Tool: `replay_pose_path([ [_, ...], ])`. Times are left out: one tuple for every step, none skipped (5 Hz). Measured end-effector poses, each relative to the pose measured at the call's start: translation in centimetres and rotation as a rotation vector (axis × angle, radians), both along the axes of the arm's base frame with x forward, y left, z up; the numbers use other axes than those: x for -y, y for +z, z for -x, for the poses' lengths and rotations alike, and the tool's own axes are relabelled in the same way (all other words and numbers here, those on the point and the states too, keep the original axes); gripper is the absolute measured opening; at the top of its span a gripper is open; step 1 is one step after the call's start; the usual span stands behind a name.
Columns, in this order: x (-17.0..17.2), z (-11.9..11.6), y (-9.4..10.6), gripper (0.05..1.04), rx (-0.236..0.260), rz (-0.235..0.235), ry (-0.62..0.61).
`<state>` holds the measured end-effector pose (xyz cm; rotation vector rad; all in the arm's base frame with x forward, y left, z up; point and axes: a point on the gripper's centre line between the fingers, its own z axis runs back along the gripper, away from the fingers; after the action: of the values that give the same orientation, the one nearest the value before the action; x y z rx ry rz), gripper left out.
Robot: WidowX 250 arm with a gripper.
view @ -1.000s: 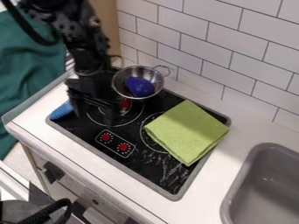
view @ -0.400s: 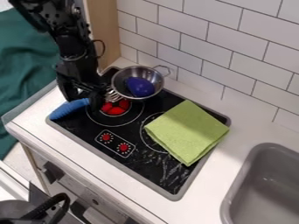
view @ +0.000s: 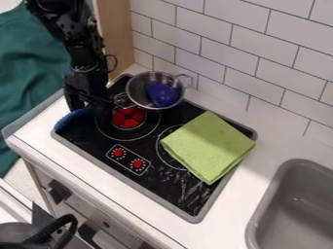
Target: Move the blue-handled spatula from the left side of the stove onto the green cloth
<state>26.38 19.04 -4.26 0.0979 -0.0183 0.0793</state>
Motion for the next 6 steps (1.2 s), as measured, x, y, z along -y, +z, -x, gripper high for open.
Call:
replay_pose_path([
  [-0.6,-0.4,-0.1,0.95,-0.023,-0.008,-0.021],
  [-0.2,-0.3,-0.3,0.676,-0.024,0.005,-0.023],
  [0.1,0.1,-0.3,0.402,-0.026,0.008,-0.027],
  [0.7,0.8,-0.2,0.193,-0.012,0.009,-0.026],
  [1.5,2.7,0.1,0.094,-0.03,0.013,0.01],
  [2.2,4.3,2.0,0.089,-0.022,0.005,0.095],
])
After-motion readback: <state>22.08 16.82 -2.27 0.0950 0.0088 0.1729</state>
